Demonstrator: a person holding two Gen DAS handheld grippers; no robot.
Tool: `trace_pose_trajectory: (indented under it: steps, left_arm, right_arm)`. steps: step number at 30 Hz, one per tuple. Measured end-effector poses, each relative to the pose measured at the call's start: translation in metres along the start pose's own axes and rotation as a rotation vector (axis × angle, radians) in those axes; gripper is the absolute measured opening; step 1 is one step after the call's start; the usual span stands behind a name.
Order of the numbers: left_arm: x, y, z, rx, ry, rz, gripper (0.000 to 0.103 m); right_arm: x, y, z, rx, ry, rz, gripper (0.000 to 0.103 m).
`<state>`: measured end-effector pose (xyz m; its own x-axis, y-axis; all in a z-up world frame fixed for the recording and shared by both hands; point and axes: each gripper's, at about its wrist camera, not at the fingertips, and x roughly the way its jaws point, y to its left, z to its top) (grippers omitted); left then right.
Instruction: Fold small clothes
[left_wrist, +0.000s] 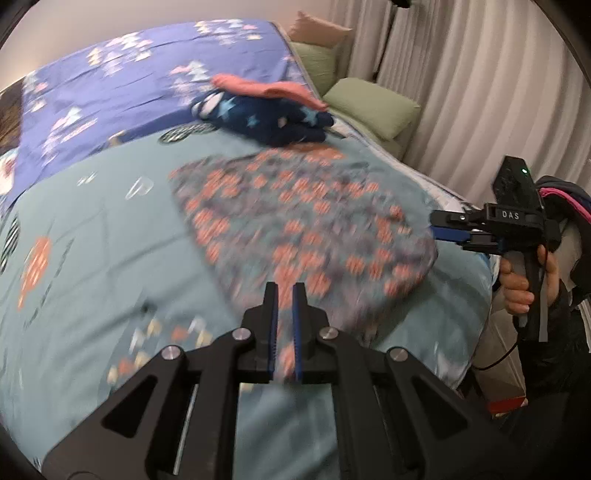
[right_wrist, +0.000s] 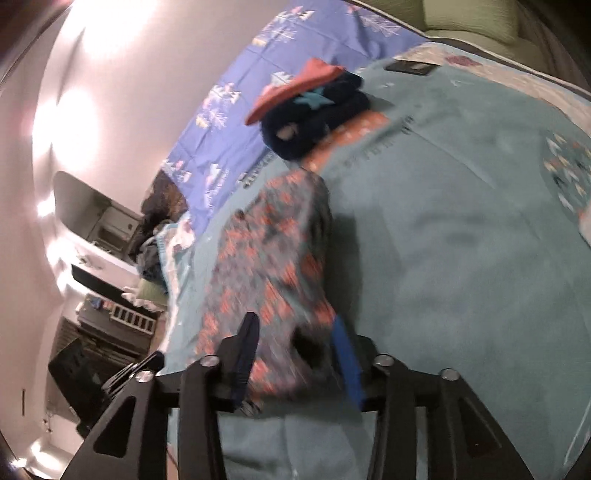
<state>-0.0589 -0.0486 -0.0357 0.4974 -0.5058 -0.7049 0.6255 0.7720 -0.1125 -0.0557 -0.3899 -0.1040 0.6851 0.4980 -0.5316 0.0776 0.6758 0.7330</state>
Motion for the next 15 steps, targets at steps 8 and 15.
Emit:
trace_pose_trajectory:
  steps: [8,15]
  left_arm:
    - [0.066,0.004,0.026,-0.028,0.119,-0.105,0.014]
    - [0.083,0.017,-0.004,-0.065,0.202,-0.183,0.017]
  right_arm:
    - [0.044,-0.017,0.057,0.037,0.049,0.027,0.046]
    - [0.091,-0.032,0.11,0.028,0.099,0.09,0.049]
